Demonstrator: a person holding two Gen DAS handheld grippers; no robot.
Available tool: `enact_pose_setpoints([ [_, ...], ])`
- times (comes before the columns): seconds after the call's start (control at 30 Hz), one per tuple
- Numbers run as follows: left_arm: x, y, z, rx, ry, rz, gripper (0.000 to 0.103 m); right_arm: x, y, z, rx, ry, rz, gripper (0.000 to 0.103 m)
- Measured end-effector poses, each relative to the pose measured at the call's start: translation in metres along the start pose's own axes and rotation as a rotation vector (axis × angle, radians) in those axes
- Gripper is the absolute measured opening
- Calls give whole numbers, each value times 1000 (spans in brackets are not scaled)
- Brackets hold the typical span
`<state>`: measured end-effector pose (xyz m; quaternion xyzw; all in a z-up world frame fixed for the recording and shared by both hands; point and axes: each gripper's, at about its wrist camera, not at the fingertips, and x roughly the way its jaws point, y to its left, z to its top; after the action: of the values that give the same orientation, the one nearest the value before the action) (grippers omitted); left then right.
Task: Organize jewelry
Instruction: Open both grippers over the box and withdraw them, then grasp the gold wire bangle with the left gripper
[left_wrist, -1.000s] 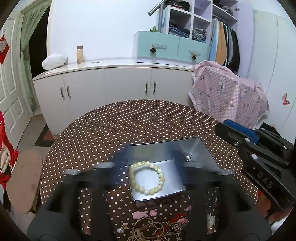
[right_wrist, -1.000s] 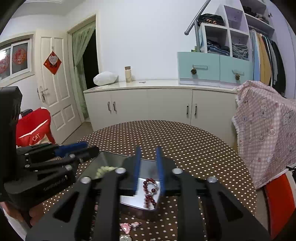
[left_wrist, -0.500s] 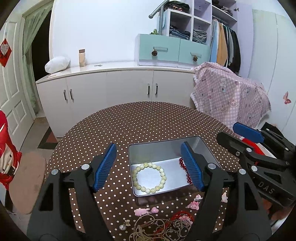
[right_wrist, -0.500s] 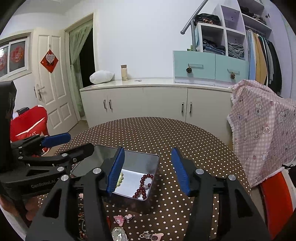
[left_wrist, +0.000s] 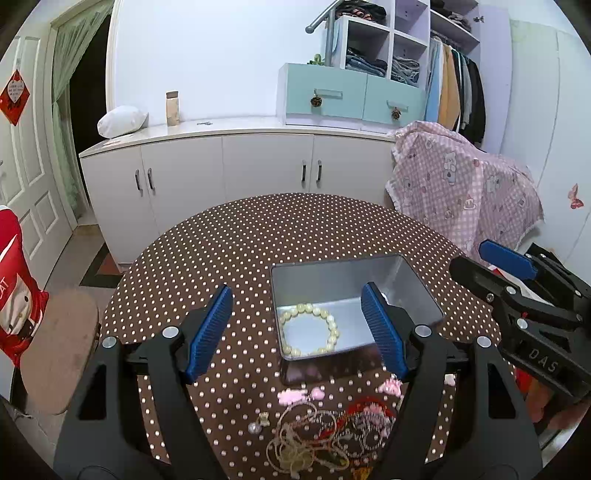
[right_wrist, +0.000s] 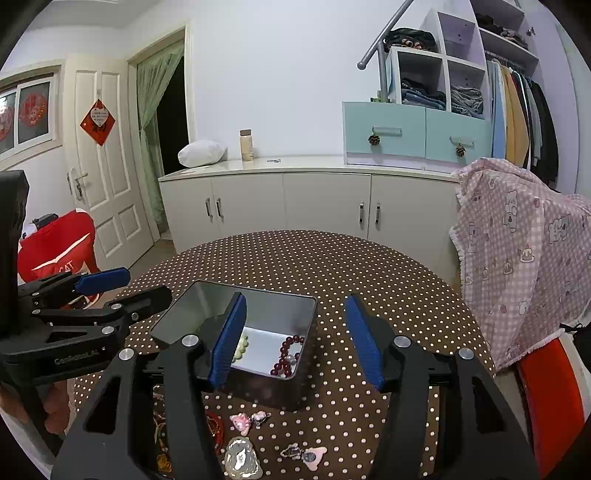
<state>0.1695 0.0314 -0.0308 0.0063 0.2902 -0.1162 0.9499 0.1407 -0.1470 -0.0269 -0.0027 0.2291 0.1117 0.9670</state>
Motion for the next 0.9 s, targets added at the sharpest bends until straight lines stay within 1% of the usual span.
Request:
enact_pose_setpoints([
  [0.1,-5,3,-8,-3,5,5,72,-4,1,-3,0,-1,-8,56],
  [0.2,-10,10,-15,-30,14,17,72,-9,2,-8,4,4,-8,57],
  [0.33,-17,15,-26,-46,27,12,73,-14,4,-15,-1,13,-14,60],
  [0.4,-20,19,-34,-66,44,3,77,-16,5,-20,3,18,-15,61],
  [0.53,-21,26,-50,-107,78,-26,77,-19,5,-30,15,38,-14,62],
  [0.63,-20,27,-61,-119,107,-25,77,-20,8,-38,1,57,-12,62],
  [0.73,-18,29,-73,-137,134,-25,77,-21,8,-47,-10,74,-29,62],
  [0.9,-14,27,-93,-135,162,-14,77,-22,1,-60,16,101,-49,62],
])
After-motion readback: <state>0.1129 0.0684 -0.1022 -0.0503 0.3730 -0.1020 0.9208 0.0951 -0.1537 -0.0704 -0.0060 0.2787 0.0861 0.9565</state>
